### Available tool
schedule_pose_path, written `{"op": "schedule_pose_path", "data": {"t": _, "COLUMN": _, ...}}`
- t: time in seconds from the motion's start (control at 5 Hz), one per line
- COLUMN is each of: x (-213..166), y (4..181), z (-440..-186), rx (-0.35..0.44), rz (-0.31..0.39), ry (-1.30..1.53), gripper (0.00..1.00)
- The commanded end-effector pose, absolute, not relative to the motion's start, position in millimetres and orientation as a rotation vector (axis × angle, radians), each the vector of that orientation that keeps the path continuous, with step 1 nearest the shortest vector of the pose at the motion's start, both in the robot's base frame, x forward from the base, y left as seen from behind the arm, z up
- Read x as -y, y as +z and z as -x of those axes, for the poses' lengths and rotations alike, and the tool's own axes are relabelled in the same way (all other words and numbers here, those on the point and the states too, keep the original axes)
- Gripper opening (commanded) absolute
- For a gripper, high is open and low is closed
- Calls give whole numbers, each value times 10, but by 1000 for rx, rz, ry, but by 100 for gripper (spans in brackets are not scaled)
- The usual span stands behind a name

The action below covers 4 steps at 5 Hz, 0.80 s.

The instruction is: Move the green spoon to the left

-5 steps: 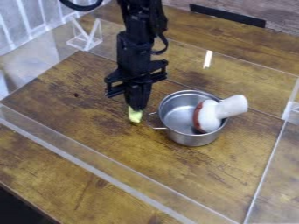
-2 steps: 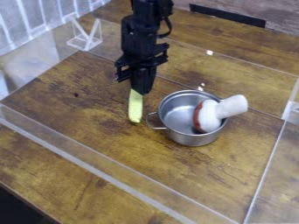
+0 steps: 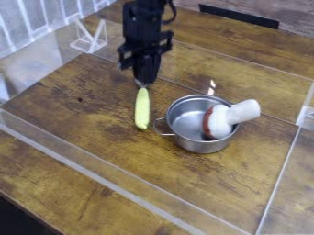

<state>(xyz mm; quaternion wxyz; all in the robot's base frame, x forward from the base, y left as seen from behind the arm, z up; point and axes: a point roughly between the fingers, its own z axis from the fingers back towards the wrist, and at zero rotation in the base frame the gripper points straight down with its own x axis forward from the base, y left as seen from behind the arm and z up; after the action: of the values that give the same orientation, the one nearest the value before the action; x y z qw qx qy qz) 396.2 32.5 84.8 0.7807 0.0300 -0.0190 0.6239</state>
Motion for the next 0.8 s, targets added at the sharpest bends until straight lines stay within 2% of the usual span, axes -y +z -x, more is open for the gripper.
{"op": "schedule_pose_path", "data": {"t": 0.0, "x": -446, "y": 1402, "z": -4043, "rx": 142, "rz": 6, "ry": 1370, "gripper": 0}}
{"op": "schedule_pose_path", "data": {"t": 0.2, "x": -570, "y": 1497, "z": -3984, "rx": 149, "rz": 30, "ry": 1303, "gripper": 0}}
{"op": "schedule_pose_path", "data": {"t": 0.6, "x": -674, "y": 1559, "z": -3848, "rx": 152, "rz": 42, "ry": 1235, "gripper": 0}}
